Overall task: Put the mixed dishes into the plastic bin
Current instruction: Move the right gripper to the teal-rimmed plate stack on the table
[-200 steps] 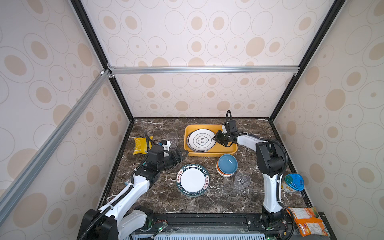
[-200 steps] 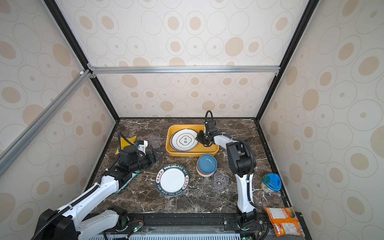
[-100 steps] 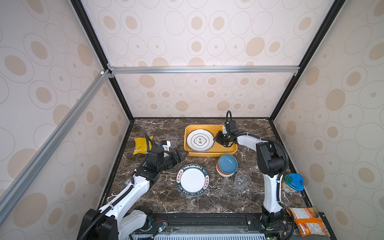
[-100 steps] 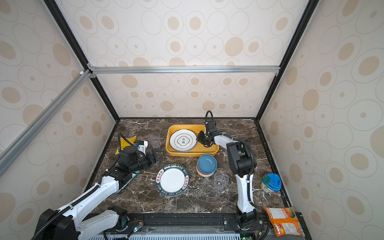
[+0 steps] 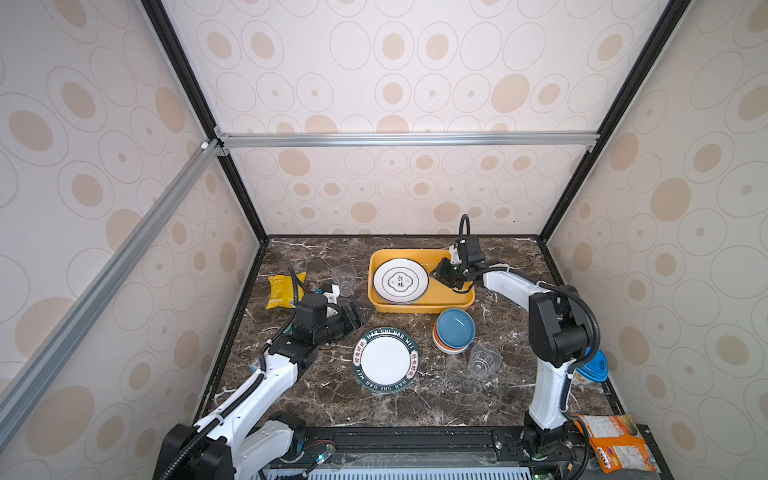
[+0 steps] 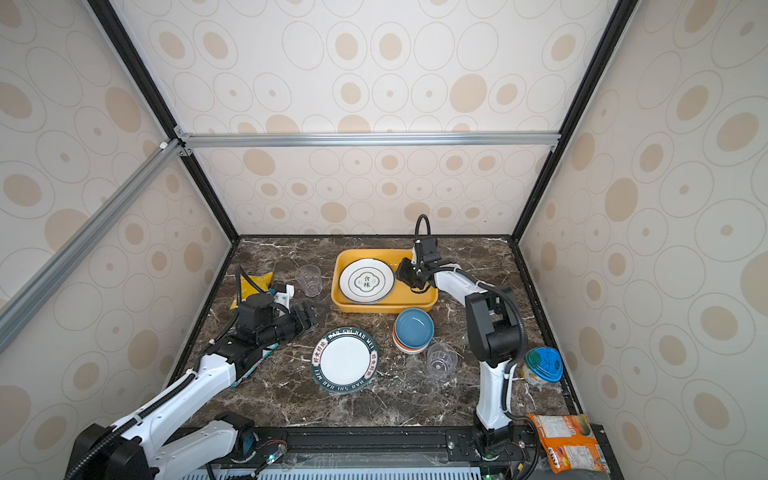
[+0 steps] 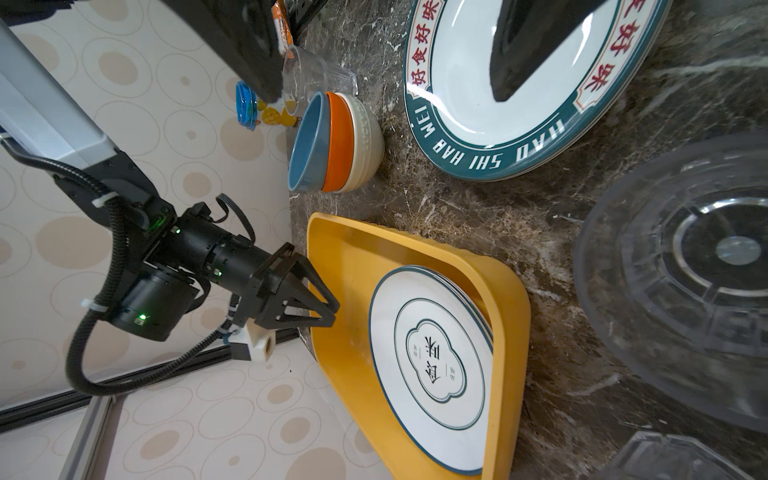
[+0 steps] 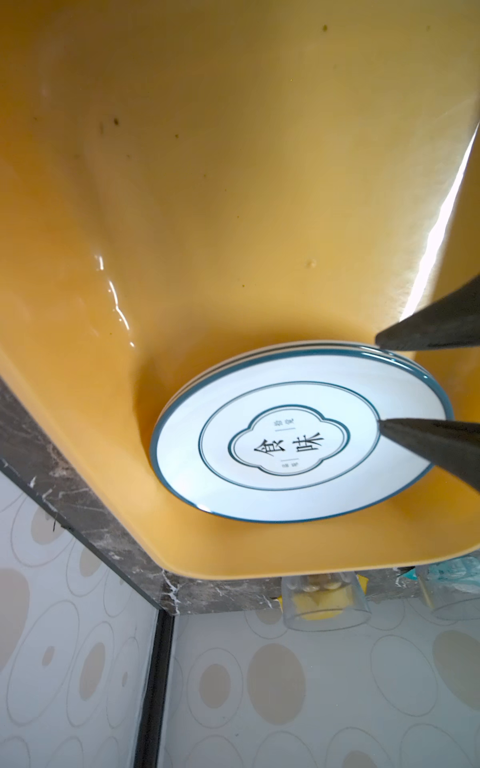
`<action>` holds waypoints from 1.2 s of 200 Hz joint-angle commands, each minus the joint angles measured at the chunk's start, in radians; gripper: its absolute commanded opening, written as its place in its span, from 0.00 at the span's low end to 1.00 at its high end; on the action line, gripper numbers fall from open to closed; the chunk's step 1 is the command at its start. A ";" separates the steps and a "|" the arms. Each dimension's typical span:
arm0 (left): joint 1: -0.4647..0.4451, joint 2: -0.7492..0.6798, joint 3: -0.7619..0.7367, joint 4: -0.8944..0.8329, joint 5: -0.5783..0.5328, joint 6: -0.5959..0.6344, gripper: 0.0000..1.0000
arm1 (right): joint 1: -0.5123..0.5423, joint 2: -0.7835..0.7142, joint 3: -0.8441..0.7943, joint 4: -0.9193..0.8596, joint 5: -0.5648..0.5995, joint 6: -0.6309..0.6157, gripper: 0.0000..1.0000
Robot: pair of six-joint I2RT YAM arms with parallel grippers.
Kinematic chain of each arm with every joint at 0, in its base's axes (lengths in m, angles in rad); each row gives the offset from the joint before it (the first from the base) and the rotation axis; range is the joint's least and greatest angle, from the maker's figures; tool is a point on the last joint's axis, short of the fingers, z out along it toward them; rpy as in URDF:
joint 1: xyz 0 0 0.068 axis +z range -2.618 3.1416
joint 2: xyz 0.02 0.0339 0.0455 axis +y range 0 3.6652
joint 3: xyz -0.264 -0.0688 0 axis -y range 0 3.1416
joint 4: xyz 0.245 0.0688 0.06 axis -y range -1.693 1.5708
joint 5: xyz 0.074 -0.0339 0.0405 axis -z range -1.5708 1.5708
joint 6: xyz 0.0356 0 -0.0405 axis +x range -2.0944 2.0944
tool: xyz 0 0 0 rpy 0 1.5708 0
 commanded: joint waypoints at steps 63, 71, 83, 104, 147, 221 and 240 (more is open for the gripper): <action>0.004 -0.050 0.016 -0.182 -0.087 0.097 0.77 | 0.051 -0.271 -0.137 -0.137 -0.049 -0.084 0.36; 0.005 -0.053 0.015 -0.192 -0.090 0.103 0.77 | 0.059 -0.294 -0.149 -0.149 -0.053 -0.091 0.36; 0.005 -0.055 0.015 -0.209 -0.097 0.108 0.76 | 0.075 -0.328 -0.164 -0.168 -0.054 -0.100 0.38; 0.003 -0.060 0.017 -0.236 -0.107 0.117 0.76 | 0.103 -0.386 -0.192 -0.196 -0.066 -0.111 0.40; 0.001 -0.072 0.002 -0.287 -0.135 0.125 0.75 | 0.182 -0.463 -0.245 -0.225 -0.087 -0.119 0.42; -0.017 -0.076 -0.053 -0.297 -0.140 0.109 0.75 | 0.327 -0.463 -0.337 -0.219 -0.045 -0.085 0.43; -0.020 -0.072 -0.073 -0.287 -0.138 0.103 0.75 | 0.348 -0.448 -0.350 -0.212 -0.041 -0.075 0.43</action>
